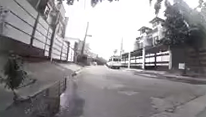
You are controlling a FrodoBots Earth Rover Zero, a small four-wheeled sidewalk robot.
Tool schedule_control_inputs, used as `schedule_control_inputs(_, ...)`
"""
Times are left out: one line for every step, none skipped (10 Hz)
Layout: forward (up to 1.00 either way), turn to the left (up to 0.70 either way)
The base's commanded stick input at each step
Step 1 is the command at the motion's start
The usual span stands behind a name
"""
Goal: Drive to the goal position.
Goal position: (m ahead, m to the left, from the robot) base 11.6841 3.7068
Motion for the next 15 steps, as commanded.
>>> schedule_control_inputs(0.70,0.10)
schedule_control_inputs(0.70,0.27)
schedule_control_inputs(0.70,0.29)
schedule_control_inputs(0.70,0.03)
schedule_control_inputs(0.70,0.00)
schedule_control_inputs(0.70,0.00)
schedule_control_inputs(0.70,0.00)
schedule_control_inputs(0.70,0.00)
schedule_control_inputs(0.70,0.00)
schedule_control_inputs(0.70,0.00)
schedule_control_inputs(0.70,0.00)
schedule_control_inputs(0.70,0.00)
schedule_control_inputs(0.70,0.00)
schedule_control_inputs(0.70,0.00)
schedule_control_inputs(0.70,0.00)
